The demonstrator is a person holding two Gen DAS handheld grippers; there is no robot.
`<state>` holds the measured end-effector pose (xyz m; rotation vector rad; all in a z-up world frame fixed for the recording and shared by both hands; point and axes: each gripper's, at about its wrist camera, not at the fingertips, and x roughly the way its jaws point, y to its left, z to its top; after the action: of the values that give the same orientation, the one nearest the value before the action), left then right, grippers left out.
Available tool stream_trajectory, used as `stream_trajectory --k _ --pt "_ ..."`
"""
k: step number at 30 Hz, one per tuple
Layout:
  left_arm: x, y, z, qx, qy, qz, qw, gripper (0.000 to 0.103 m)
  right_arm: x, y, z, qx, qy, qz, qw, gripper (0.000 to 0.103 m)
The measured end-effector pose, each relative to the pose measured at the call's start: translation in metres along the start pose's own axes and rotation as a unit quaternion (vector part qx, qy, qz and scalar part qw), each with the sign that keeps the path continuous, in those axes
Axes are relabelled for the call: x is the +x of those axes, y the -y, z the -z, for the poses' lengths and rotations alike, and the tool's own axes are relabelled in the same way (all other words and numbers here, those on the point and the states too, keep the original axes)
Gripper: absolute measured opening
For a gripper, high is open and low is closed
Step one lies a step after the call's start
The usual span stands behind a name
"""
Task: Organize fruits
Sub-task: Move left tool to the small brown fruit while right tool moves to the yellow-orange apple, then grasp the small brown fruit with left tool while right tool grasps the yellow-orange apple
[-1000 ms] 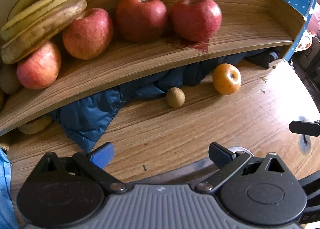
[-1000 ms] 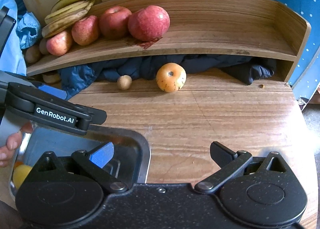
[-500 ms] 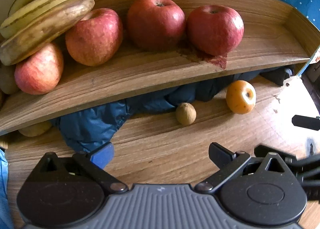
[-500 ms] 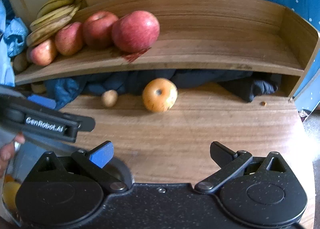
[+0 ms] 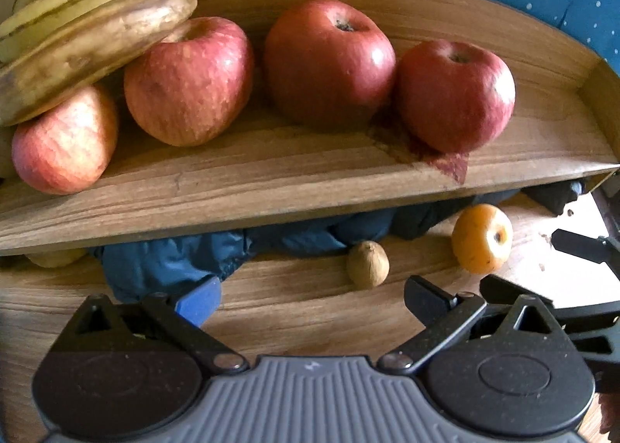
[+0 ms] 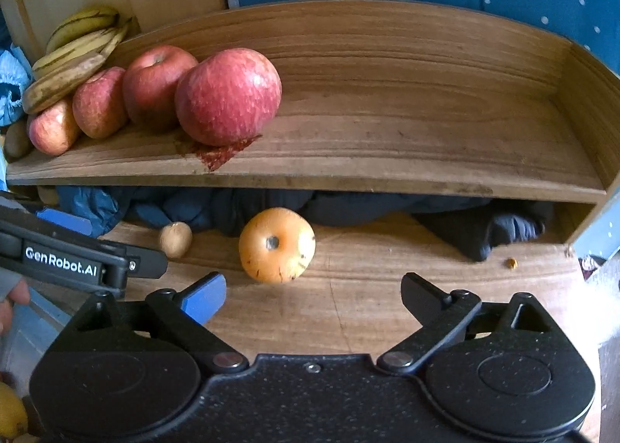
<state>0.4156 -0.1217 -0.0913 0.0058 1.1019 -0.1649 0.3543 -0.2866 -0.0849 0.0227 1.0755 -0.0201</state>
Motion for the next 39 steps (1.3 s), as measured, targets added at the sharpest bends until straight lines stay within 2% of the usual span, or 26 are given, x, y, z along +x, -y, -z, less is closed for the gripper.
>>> stream_trajectory --k 3,9,11,15,17,21,25,31,34,39 --pt "0.002 0.000 -0.002 -0.001 0.001 0.002 1.0000 0.101 0.005 -0.002 -0.002 -0.013 0.000 0.002 1.000 0.092" --pt "0.014 0.001 -0.009 -0.005 -0.002 0.008 1.0000 0.090 0.011 -0.006 -0.002 -0.030 -0.001 0.002 1.000 0.085" --pt "0.018 0.002 -0.009 -0.006 -0.003 0.013 0.9999 0.080 0.013 -0.008 -0.002 -0.036 0.000 0.001 0.999 0.083" --pt "0.018 0.007 -0.009 -0.003 -0.002 0.026 0.9997 0.070 0.015 -0.011 -0.003 -0.042 0.005 -0.011 0.999 0.079" --pt "0.020 0.010 -0.009 -0.003 -0.002 0.030 0.9996 0.061 0.017 -0.012 -0.004 -0.047 0.007 -0.014 0.999 0.076" --pt "0.027 0.017 -0.011 -0.001 -0.003 0.036 0.9994 0.056 0.023 -0.016 -0.006 -0.054 0.009 -0.018 0.998 0.067" --pt "0.030 0.025 -0.013 0.003 -0.003 0.043 0.9990 0.045 0.023 -0.014 -0.005 -0.053 0.009 -0.020 0.998 0.059" --pt "0.035 0.034 -0.015 0.006 -0.006 0.052 0.9986 0.038 0.024 -0.015 -0.003 -0.048 0.009 -0.025 0.998 0.051" --pt "0.039 0.033 -0.016 0.010 -0.008 0.059 0.9982 0.029 0.025 -0.014 -0.005 -0.048 0.010 -0.025 0.998 0.050" --pt "0.043 0.034 -0.016 0.012 -0.010 0.065 0.9977 0.029 0.024 -0.014 -0.005 -0.045 0.011 -0.027 0.999 0.050"
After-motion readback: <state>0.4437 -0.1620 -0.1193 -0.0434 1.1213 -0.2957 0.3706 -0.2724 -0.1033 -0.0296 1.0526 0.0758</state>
